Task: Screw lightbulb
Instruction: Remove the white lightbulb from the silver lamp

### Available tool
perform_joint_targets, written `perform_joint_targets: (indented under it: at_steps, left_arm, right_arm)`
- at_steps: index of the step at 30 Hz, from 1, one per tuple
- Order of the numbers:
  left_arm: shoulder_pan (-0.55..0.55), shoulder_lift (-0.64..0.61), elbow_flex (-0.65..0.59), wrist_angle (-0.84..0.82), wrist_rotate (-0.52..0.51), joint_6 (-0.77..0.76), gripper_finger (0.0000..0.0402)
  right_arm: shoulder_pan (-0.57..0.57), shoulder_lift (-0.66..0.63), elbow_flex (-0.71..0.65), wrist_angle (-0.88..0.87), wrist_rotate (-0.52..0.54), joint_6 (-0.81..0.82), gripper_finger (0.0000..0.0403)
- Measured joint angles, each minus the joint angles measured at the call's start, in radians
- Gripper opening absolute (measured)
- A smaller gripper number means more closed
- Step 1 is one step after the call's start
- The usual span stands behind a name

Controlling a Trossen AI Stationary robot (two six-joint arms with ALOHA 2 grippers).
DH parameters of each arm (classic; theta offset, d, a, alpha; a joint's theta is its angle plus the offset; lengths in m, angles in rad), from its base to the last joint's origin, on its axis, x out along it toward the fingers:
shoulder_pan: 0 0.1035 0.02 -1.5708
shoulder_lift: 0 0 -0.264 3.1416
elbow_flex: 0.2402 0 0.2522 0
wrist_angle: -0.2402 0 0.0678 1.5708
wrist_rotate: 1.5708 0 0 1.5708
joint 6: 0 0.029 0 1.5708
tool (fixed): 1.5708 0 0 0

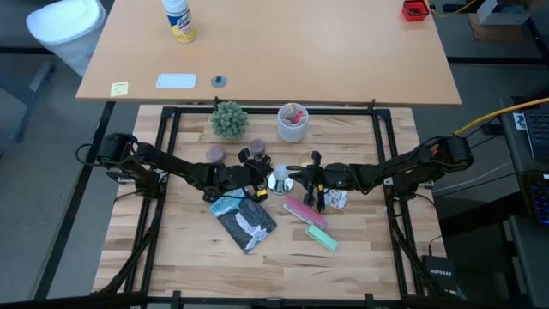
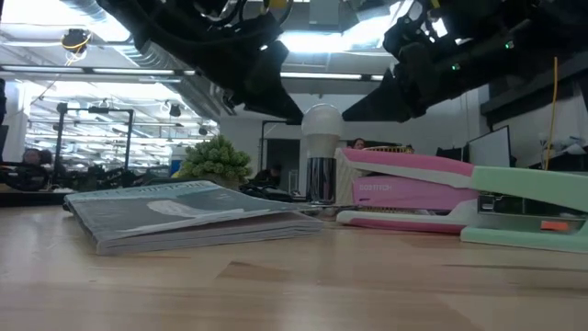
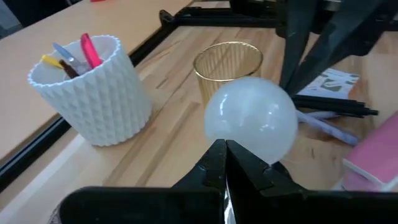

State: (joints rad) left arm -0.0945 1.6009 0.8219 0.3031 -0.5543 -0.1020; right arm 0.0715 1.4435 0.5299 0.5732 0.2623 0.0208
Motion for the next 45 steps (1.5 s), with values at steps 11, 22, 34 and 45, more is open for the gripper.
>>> perform_joint_targets:
  at_steps: [11, 22, 34, 45]
  left_arm:
    - [-0.004, 0.000, 0.000, 0.001, 0.073, -0.024, 0.0001]
    - [-0.022, 0.000, 0.000, 0.000, 0.131, -0.024, 0.0001]
    - [-0.056, -0.075, 0.001, 0.090, 0.121, 0.139, 0.0001]
    - [0.037, -0.093, 0.001, 0.092, 0.007, 0.129, 0.0001]
  right_arm:
    - [0.000, -0.001, 0.000, 0.001, 0.092, -0.003, 0.0019]
    - [-0.025, -0.001, 0.000, 0.003, 0.113, -0.003, 0.0019]
    - [-0.006, -0.096, 0.000, -0.008, 0.108, -0.045, 0.0019]
    - [0.124, -0.224, 0.000, -0.012, 0.032, -0.063, 0.0019]
